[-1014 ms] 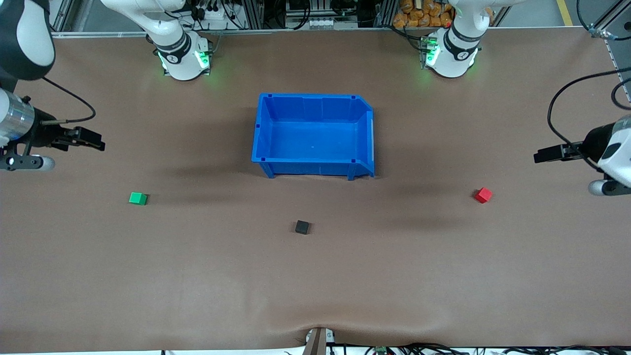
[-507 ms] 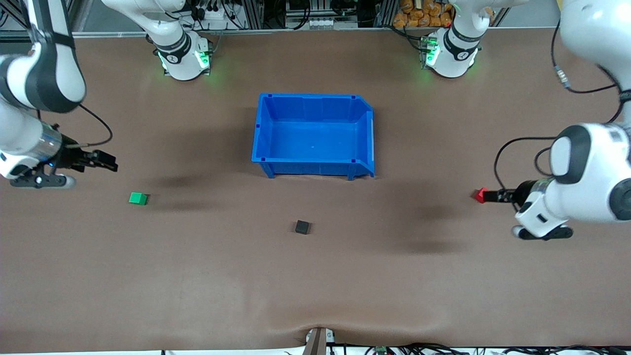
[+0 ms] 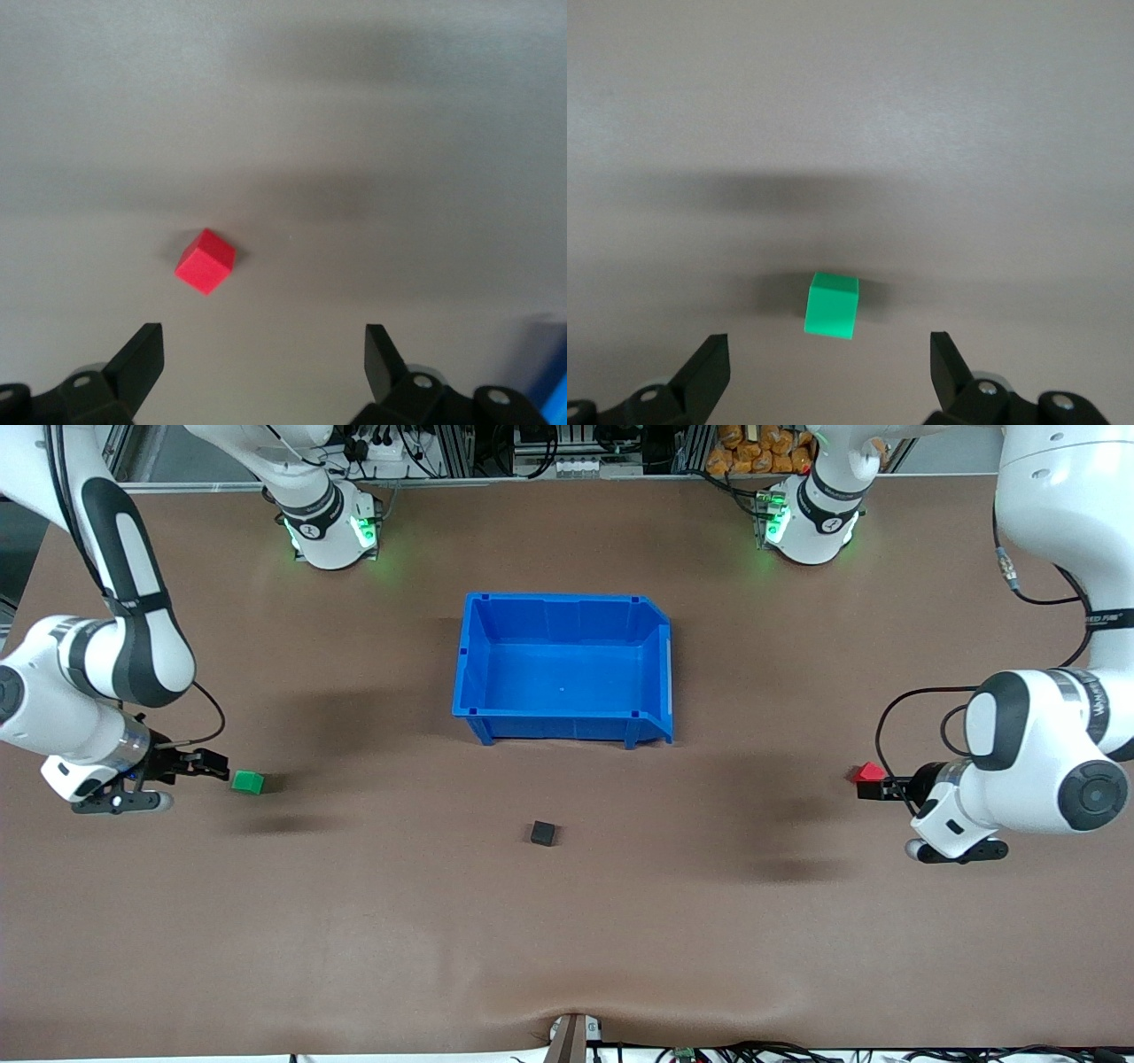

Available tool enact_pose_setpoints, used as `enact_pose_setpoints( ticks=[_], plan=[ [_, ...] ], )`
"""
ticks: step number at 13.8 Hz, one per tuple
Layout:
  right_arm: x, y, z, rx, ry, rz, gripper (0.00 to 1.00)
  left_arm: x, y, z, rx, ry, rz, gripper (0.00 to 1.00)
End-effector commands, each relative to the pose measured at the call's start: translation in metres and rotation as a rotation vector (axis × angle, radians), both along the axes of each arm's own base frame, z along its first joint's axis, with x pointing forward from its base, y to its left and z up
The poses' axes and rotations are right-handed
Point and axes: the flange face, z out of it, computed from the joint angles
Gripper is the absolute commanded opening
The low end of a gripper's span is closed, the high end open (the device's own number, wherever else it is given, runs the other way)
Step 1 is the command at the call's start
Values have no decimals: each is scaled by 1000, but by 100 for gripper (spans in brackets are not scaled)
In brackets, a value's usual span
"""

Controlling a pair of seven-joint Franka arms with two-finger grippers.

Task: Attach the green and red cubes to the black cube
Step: 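Move the right gripper to the green cube while the left gripper reaches the red cube, then lower and close the right gripper on the green cube while the left grasps red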

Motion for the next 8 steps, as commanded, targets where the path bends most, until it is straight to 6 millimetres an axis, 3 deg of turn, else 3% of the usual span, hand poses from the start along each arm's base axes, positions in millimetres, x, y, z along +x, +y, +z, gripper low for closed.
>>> enact_pose_setpoints(
  ticks=[1,6,8],
  plan=[
    [11,5,-35,-1,-15,9,100,-24,2,-13,11,-53,-57,100],
    [-1,0,-60,16,6,-21,100,-41,-3,-49,42,-60,-249,100],
    [-9,1,-82,2,-40,-20,100,-45,-2,-59,28,-64,-304,100]
  ],
)
